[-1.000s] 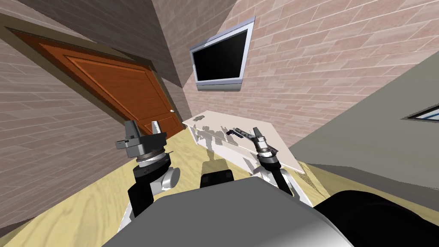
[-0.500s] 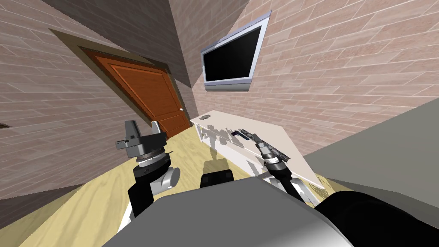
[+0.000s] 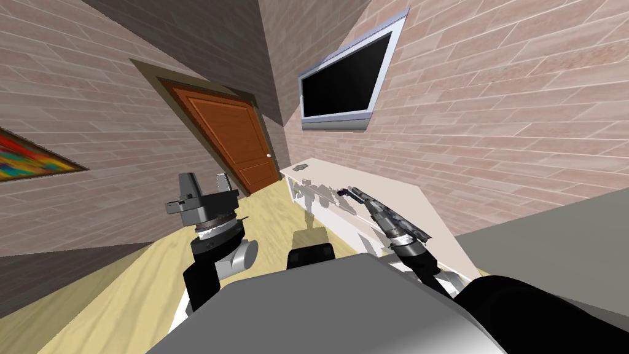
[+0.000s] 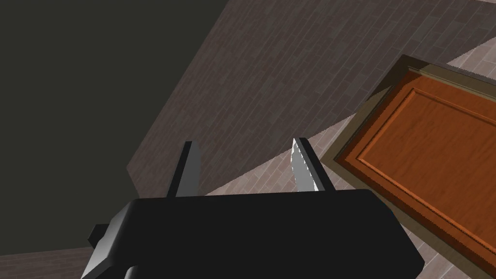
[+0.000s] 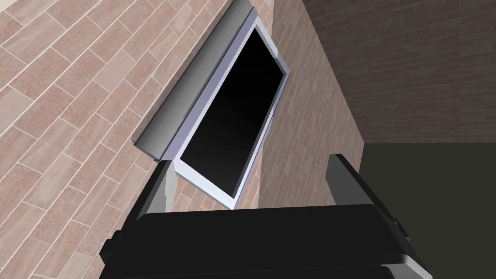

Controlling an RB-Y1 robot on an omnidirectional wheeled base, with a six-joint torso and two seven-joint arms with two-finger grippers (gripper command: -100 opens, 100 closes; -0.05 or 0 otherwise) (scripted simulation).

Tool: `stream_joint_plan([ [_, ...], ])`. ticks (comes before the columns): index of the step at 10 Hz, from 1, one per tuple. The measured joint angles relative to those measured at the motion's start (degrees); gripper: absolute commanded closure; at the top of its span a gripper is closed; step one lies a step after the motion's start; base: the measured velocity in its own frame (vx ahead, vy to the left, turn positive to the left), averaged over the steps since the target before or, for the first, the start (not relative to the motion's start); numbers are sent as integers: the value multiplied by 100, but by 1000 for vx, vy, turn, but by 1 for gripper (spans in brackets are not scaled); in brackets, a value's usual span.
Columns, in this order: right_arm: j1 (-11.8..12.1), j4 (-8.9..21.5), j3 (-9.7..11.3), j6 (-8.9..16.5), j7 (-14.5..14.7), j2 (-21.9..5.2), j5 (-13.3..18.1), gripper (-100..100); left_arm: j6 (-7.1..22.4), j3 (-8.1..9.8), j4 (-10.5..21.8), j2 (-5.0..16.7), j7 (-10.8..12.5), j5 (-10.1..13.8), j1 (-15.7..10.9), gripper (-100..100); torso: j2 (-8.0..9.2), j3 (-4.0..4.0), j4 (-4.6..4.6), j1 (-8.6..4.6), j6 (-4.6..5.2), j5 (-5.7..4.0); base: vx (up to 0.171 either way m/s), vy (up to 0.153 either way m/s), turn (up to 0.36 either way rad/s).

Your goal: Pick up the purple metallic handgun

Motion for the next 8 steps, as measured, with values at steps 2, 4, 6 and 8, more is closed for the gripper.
stream_joint_plan([
  [2,284,64,-148,-28,102,-78,250,-100,0,0,0,0,0,0,0,0,-1,0,0,0,0,0,8,20,177],
  [4,637,77,-392,31,185,-296,597,-100,0,-1,0,0,0,0,-1,0,-8,-4,-2,5,-6,1,20,28,270],
  [6,926,174,-602,20,254,-464,861,-100,0,0,0,0,0,0,0,0,-8,-5,-2,0,-3,0,24,13,149],
  [8,1275,251,-741,-38,376,-560,1121,-100,0,0,0,0,0,0,0,0,-11,-6,-2,1,-3,0,31,18,177],
])
